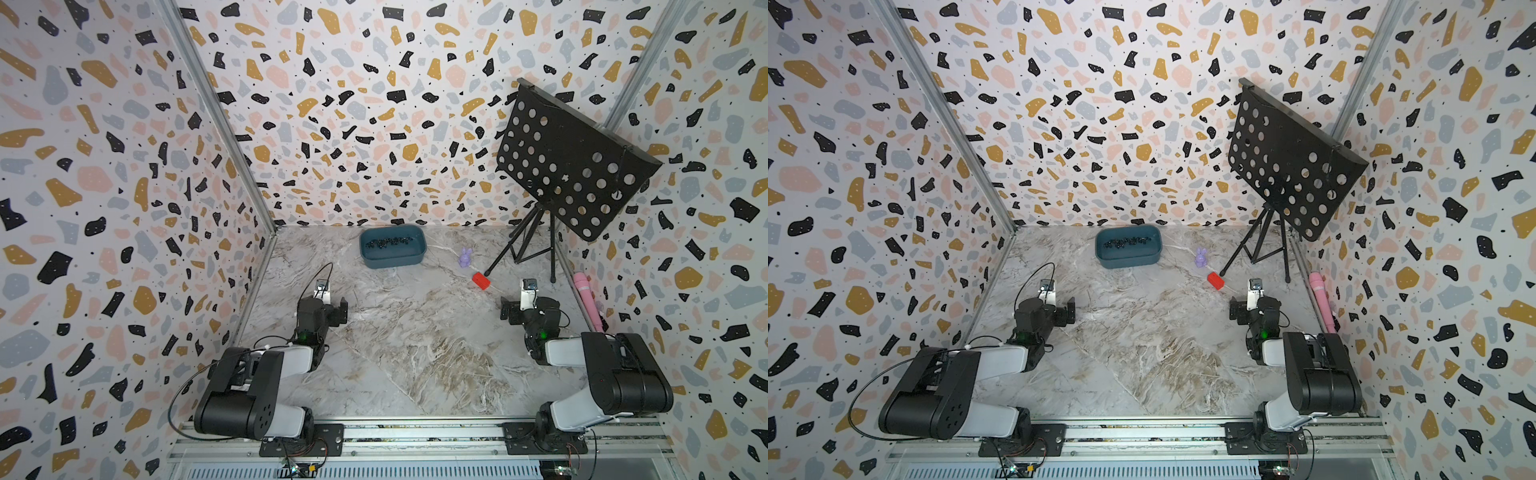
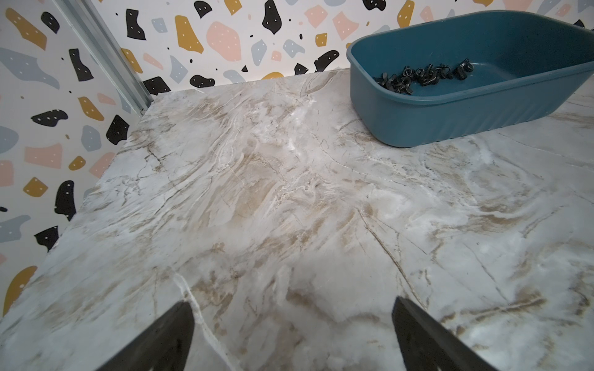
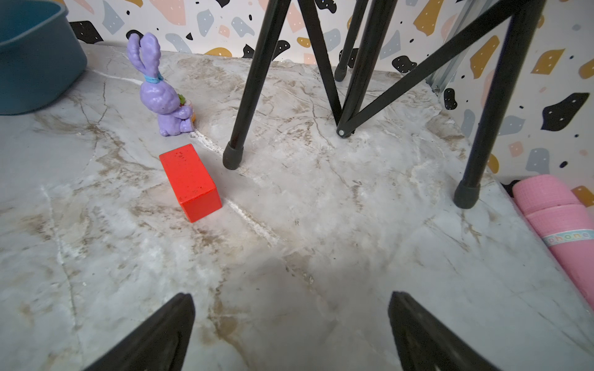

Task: Take out the wing nut from the storage box
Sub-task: Move the storage box to the center of the board.

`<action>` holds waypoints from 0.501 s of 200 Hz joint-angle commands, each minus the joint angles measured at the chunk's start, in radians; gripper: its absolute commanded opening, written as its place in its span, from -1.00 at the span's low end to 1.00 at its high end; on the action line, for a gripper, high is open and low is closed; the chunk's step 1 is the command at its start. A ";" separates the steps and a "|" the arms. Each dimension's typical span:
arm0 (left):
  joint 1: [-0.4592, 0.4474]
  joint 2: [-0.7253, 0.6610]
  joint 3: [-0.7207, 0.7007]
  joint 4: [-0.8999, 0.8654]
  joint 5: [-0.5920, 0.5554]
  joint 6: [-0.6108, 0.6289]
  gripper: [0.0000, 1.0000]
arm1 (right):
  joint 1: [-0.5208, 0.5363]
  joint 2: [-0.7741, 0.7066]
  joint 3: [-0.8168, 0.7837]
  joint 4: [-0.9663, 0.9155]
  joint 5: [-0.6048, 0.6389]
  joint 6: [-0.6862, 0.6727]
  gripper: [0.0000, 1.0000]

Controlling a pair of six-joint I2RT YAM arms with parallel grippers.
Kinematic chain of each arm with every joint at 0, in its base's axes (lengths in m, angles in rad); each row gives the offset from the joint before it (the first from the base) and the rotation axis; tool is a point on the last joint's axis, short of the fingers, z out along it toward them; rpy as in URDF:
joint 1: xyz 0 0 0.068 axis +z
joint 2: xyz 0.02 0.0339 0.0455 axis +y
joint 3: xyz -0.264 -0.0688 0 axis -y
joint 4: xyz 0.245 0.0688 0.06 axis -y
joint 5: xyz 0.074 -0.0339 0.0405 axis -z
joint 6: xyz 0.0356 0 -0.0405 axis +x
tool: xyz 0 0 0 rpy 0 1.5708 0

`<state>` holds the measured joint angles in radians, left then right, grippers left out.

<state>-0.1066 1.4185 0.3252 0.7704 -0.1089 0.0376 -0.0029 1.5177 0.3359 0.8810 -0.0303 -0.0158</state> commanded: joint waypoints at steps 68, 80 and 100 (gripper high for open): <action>0.013 -0.073 0.072 -0.128 -0.024 -0.026 1.00 | -0.005 -0.039 -0.003 0.021 0.047 0.015 1.00; 0.013 -0.116 0.137 -0.268 -0.049 -0.034 1.00 | 0.000 -0.110 -0.019 -0.016 0.082 0.024 1.00; 0.013 -0.164 0.222 -0.431 -0.119 -0.107 1.00 | 0.006 -0.256 0.014 -0.204 0.146 0.045 1.00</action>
<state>-0.0998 1.3228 0.4316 0.5369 -0.1425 0.0135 -0.0025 1.4261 0.3199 0.8322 0.0254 -0.0044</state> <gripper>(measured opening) 0.992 0.999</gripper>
